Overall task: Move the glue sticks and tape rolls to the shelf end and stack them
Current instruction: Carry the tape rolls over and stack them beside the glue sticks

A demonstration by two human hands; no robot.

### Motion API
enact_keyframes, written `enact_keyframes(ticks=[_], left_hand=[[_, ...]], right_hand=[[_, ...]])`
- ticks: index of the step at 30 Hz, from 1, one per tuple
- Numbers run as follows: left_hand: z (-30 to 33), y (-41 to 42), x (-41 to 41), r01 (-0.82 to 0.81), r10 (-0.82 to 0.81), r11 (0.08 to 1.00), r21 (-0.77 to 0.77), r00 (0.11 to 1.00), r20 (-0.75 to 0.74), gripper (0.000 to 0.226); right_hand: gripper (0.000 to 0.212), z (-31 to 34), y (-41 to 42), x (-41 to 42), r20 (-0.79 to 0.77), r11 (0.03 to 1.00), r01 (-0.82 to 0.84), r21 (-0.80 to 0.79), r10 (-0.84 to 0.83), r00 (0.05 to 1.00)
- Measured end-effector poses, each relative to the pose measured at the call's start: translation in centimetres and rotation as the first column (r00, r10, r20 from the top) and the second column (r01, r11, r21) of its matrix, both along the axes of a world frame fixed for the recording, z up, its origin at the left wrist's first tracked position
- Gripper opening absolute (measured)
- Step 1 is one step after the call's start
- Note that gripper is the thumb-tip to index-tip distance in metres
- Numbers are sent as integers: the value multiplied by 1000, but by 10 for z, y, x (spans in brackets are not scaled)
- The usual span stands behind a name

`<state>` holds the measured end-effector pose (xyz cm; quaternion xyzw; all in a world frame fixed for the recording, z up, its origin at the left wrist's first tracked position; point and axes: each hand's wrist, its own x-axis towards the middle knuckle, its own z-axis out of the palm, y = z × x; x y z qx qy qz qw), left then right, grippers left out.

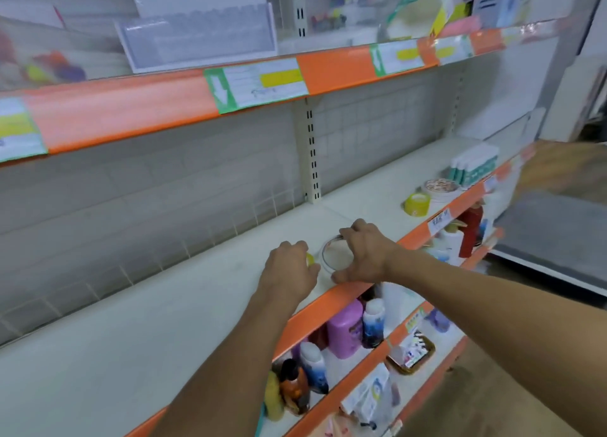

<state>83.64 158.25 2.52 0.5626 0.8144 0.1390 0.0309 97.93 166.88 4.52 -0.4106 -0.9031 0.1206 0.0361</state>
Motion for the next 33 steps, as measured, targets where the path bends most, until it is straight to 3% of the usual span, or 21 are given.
enact_keyframes(ticks=[10,25,33], left_hand=[[-1,92,45,93,-93,996,-7,996,9,45],[14,264,87,328,-329,943,62,944,7,48],[14,326,113,340,-342,940,41,939,44,48]], right_hand=[[77,-1,86,51,-21,998,64,-6,-64,998],[85,10,235,99,-38,966,250,60,-248,968],[82,8,312,137,-27,963,269,9,-268,963]])
